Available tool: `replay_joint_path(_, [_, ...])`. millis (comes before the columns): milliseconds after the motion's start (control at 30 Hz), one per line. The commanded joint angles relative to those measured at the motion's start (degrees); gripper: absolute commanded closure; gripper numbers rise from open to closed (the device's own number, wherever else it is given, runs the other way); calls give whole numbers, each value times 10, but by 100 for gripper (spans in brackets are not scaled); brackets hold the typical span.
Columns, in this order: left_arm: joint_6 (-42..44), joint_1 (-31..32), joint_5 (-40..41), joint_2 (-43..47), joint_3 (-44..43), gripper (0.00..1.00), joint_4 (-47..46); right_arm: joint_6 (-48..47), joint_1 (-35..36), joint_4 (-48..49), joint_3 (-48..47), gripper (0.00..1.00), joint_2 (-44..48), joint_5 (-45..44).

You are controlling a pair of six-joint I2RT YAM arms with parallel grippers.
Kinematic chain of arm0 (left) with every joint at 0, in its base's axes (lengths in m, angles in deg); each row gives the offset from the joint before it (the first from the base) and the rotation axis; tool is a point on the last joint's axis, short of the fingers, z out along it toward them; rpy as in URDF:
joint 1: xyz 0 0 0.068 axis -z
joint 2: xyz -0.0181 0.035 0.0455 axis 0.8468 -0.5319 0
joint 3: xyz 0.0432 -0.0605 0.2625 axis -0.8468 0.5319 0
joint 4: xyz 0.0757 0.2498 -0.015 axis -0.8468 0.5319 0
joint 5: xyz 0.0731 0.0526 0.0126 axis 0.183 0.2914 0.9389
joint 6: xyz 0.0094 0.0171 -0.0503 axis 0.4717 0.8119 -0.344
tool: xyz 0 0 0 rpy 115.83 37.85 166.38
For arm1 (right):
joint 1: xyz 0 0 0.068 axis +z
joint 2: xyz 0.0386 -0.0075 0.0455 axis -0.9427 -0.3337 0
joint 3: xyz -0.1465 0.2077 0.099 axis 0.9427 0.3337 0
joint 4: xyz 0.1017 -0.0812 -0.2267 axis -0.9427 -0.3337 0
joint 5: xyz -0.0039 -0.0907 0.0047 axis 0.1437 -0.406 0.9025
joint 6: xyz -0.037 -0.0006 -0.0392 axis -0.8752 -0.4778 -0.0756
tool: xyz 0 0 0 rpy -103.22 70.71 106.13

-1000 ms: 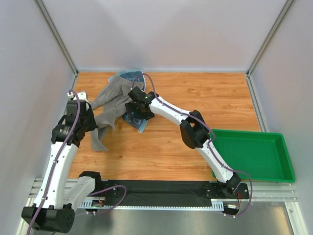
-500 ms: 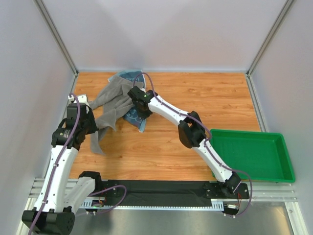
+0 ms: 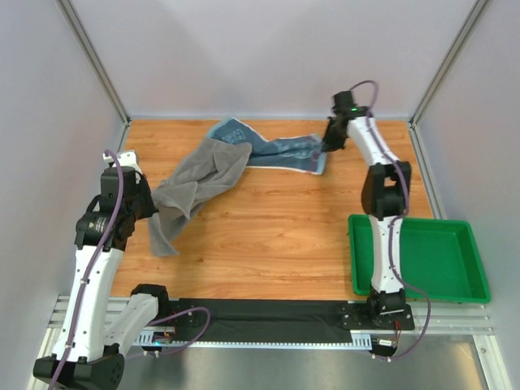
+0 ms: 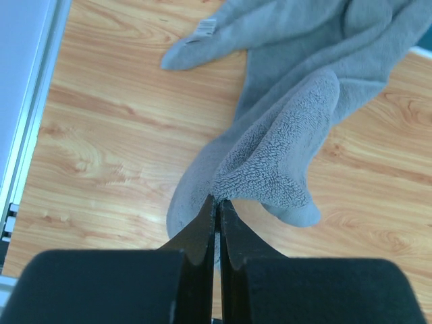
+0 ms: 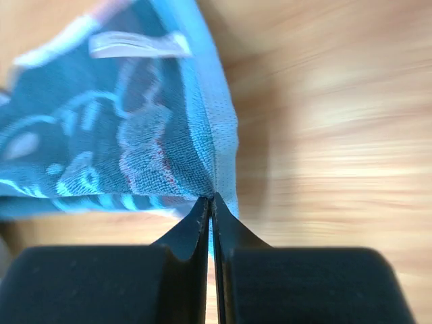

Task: Roll the towels

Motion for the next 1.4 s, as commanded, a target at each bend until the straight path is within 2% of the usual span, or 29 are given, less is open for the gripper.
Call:
replay_joint_path(0, [6, -3, 0, -1, -28, 100, 16, 31, -109, -35, -25, 100, 113, -23])
replay_joint_path(67, [7, -3, -5, 1, -33, 100, 16, 38, -166, -40, -11, 100, 141, -62])
replay_joint_path(167, [12, -3, -23, 10, -43, 100, 7, 32, -203, -49, 1, 100, 165, -117])
replay_joint_path(300, [22, -3, -23, 20, -68, 100, 3, 28, -215, -80, 1, 100, 175, -204])
replay_joint_path(333, [28, -3, -17, 20, -76, 100, 5, 25, -213, -83, 3, 94, 176, -209])
replay_joint_path(400, [32, -3, 3, 25, -80, 100, 7, 17, -209, -93, 17, 54, 180, -210])
replay_joint_path(433, [33, -3, 9, 25, -80, 90, 14, 12, -198, -97, 24, 35, 185, -220])
replay_joint_path(500, [29, -4, 11, 31, -76, 69, 22, -8, -182, -93, 59, 19, 210, -231])
replay_joint_path(533, [27, -3, 8, 34, -73, 53, 32, -14, -161, -90, 76, 15, 221, -236])
replay_joint_path(567, [18, -3, 3, 39, -69, 43, 37, -17, -150, -82, 93, 13, 233, -235])
replay_joint_path(600, [13, -3, 2, 47, -65, 37, 41, -22, -146, -65, 114, 12, 249, -231])
replay_joint_path(633, [8, -3, -1, 54, -53, 28, 47, -30, -112, -52, 155, 11, 278, -210])
replay_joint_path(733, [-15, -3, -23, 72, -21, 23, 45, -27, -75, -4, 239, 9, 330, -150])
replay_joint_path(900, [-65, -3, -124, 56, 59, 26, 13, -22, -23, 51, 305, 8, 356, -78])
replay_joint_path(967, [-88, -1, -165, 37, 85, 28, -12, -22, 2, 67, 327, 9, 354, -15])
replay_joint_path(1067, [-136, 38, -162, 24, 132, 29, -53, -23, 36, 98, 339, 10, 347, 27])
replay_joint_path(1100, [-146, 75, -153, 12, 140, 29, -64, -26, 44, 105, 337, 10, 340, 31])
replay_joint_path(1200, [-185, 132, -136, -36, 164, 28, -108, -24, 72, 109, 327, 11, 323, 46])
replay_joint_path(1367, [-175, 148, -156, -149, 175, 26, -173, -32, 105, 98, 317, 11, 311, 37])
